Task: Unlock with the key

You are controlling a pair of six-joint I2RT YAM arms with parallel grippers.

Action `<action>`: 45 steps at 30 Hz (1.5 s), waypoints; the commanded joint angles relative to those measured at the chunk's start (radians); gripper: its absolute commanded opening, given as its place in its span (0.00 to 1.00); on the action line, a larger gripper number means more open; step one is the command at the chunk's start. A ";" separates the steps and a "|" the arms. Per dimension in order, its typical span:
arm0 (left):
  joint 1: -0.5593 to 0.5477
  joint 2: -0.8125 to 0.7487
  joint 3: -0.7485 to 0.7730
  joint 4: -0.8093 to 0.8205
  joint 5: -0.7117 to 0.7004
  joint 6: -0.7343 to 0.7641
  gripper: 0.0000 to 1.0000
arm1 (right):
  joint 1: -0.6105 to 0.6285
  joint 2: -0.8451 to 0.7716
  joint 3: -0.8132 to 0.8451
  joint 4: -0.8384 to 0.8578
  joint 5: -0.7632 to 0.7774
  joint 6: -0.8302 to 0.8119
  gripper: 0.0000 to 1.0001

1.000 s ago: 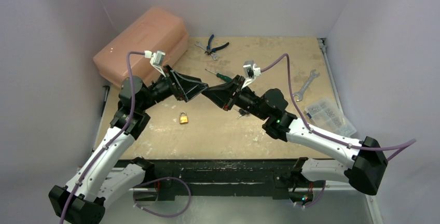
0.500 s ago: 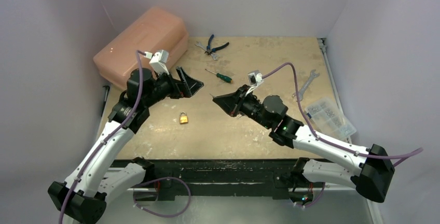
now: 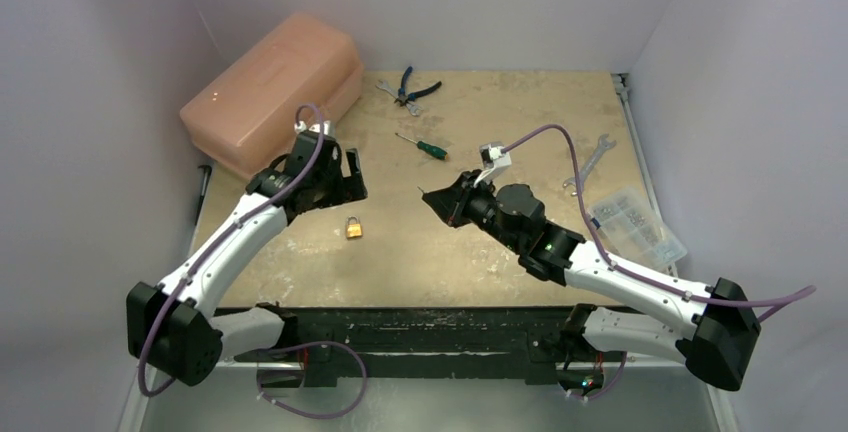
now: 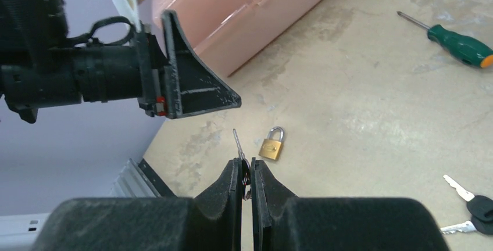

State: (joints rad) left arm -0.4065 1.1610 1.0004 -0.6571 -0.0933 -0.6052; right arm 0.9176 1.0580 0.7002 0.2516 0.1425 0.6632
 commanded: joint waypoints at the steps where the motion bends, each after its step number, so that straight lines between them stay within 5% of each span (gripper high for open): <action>1: 0.000 0.083 -0.010 -0.083 -0.119 0.008 0.87 | -0.004 -0.029 0.013 -0.023 0.060 0.011 0.00; 21: -0.025 0.353 -0.077 0.046 -0.129 -0.073 0.69 | -0.010 -0.017 -0.037 0.009 0.090 -0.040 0.00; 45: -0.074 0.484 -0.052 0.071 -0.135 -0.079 0.56 | -0.014 -0.004 -0.038 0.026 0.072 -0.047 0.00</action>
State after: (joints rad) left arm -0.4736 1.6215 0.9264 -0.6125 -0.2138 -0.6708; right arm 0.9085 1.0557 0.6617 0.2401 0.2005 0.6285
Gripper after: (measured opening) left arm 0.566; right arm 0.131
